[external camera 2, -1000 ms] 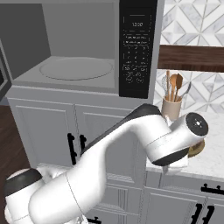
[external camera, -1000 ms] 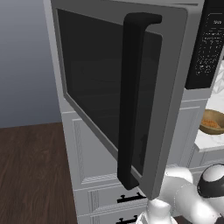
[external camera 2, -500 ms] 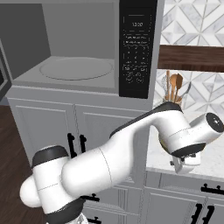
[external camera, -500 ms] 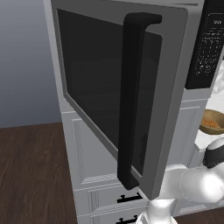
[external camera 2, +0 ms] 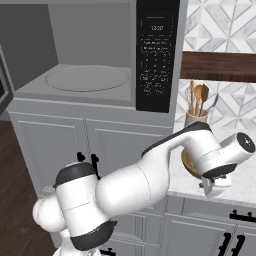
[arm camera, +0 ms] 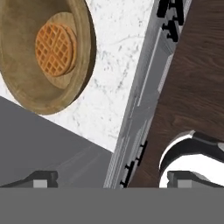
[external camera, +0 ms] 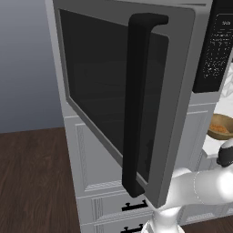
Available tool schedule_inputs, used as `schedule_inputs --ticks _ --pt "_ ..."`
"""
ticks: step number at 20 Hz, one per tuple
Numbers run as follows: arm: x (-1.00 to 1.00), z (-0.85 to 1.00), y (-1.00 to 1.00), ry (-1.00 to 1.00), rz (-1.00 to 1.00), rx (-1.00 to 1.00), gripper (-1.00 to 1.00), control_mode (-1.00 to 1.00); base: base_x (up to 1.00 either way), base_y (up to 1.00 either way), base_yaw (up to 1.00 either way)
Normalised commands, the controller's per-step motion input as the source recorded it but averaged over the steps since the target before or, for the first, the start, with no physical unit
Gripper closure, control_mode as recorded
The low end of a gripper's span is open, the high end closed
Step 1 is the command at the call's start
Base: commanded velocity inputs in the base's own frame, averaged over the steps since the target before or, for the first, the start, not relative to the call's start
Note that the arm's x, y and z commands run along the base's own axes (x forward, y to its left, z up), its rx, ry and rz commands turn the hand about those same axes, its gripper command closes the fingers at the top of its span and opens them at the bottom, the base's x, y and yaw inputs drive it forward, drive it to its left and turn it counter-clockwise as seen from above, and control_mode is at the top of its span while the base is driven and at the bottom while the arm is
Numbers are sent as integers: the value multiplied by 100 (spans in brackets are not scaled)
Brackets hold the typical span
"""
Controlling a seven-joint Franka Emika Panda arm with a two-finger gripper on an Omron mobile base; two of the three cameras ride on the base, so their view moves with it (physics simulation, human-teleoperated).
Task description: Open the microwave, place the bowl with waffle inside the microwave, then close the microwave door and turn it on.
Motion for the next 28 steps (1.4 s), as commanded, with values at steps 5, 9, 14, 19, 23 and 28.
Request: schedule_inputs --ticks 5,9,14,19,23,28 --pt "47 -16 -32 6 0 0 -100 -100 0 0 0" --pt "41 -25 -23 8 0 0 -100 -100 0 0 0" --pt "20 -35 -46 5 -1 -1 -100 -100 0 0 0" --pt "23 -9 -22 2 0 0 -100 -100 0 0 0" --pt "17 -18 -8 3 0 0 -100 -100 0 0 0" --pt "11 -42 -1 3 0 0 -100 -100 0 0 0"
